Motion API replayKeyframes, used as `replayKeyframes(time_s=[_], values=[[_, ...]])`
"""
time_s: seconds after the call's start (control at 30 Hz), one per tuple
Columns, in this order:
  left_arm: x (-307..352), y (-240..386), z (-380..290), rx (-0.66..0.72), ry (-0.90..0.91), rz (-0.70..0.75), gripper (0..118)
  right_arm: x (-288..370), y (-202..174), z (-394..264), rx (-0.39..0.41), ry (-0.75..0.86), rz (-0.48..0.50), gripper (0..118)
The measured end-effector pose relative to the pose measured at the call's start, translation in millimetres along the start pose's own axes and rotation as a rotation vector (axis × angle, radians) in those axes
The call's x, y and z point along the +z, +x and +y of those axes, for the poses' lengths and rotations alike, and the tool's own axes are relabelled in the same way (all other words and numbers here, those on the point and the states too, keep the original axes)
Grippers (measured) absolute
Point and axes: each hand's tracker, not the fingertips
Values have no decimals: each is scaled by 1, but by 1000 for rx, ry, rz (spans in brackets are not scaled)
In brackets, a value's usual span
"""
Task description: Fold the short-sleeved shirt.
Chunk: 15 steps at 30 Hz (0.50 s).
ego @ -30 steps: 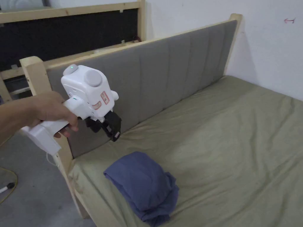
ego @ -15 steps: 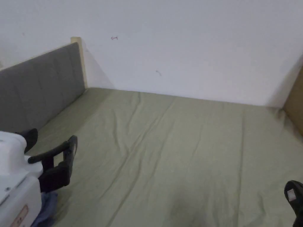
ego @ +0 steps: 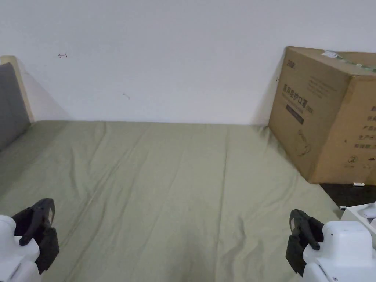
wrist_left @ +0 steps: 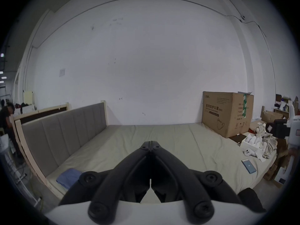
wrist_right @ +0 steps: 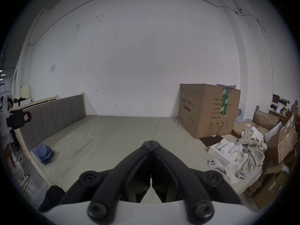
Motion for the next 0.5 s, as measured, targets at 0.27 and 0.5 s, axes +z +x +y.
replayKeyframes(time_s=[0.27,0.5], values=[[3,8,8,-36,18,-7,0,0,-4,2,-31,7,9,0],[3,7,4,-22,7,2,0,-1,-5,2,-40,0,9,0]])
